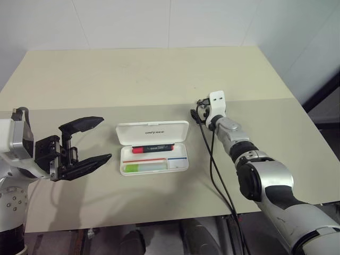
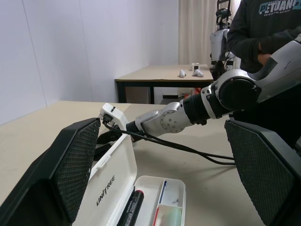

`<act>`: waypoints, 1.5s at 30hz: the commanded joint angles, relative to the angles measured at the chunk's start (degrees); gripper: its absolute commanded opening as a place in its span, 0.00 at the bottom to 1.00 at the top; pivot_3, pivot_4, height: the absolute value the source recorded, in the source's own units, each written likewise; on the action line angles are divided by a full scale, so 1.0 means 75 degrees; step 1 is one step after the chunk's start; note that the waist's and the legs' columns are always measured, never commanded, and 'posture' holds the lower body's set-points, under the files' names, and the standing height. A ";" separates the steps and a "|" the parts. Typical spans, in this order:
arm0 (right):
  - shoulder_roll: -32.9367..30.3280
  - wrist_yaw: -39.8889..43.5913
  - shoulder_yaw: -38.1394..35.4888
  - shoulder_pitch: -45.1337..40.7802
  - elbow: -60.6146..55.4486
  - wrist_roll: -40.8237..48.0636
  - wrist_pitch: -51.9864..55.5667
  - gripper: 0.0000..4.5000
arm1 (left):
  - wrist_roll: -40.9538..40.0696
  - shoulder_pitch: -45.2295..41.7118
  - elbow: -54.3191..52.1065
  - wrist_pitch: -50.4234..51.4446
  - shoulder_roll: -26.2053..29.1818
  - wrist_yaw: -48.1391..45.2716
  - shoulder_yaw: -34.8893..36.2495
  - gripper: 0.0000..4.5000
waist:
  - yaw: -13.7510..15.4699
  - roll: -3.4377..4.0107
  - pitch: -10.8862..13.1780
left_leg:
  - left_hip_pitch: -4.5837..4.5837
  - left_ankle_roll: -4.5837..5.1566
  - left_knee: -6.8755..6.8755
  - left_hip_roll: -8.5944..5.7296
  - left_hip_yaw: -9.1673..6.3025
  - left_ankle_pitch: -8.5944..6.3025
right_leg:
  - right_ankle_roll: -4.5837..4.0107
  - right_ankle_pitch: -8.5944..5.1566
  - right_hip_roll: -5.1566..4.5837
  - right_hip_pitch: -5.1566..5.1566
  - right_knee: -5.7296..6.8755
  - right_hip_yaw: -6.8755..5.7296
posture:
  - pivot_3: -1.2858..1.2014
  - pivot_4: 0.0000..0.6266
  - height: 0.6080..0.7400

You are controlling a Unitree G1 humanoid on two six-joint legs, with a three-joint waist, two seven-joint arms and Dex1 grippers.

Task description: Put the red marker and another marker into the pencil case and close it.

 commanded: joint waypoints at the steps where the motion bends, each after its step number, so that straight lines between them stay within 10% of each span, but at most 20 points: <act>1: 0.0015 -0.0398 -0.0174 -0.0300 0.0013 -0.0033 0.0060 0.99 | -0.0166 0.0111 -0.0321 -0.0019 0.0081 0.0085 0.0304 1.00 | -0.0009 0.0000 0.0000 | 0.0000 0.0000 0.0000 0.0000 0.0000 0.0000 | 0.0000 0.0000 0.0000 0.0000 0.0001 0.0000 | 0.52 0.24 1.00; 23: 0.0400 -0.1097 -0.0363 -0.0554 0.0093 -0.0326 0.0350 0.99 | -0.0150 0.0166 -0.0503 -0.0038 0.0067 0.0311 0.0352 1.00 | -0.0161 0.0000 0.0000 | -0.0003 -0.0001 -0.0012 0.0000 -0.0003 0.0000 | -0.0003 -0.0001 0.0000 -0.0005 -0.0007 -0.0002 | 0.52 0.24 1.00; 36: 0.0528 -0.1063 -0.0561 -0.0599 0.0091 -0.0340 0.0489 0.07 | -0.0146 0.0240 -0.0663 -0.0105 0.0002 0.0441 0.0366 1.00 | -0.0140 0.0000 0.0000 | -0.0008 -0.0001 -0.0007 -0.0001 -0.0010 0.0001 | -0.0003 -0.0001 -0.0001 -0.0004 -0.0005 -0.0008 | 0.52 0.24 1.00; 45: 0.0475 -0.0710 -0.0645 -0.0612 0.0021 -0.0245 0.0279 0.04 | -0.0150 0.0314 -0.0727 -0.0154 -0.0040 0.0500 0.0388 1.00 | -0.0147 0.0000 0.0000 | -0.0009 -0.0001 -0.0010 -0.0001 -0.0012 0.0000 | -0.0004 -0.0002 -0.0001 -0.0005 -0.0008 -0.0010 | 0.52 0.24 1.00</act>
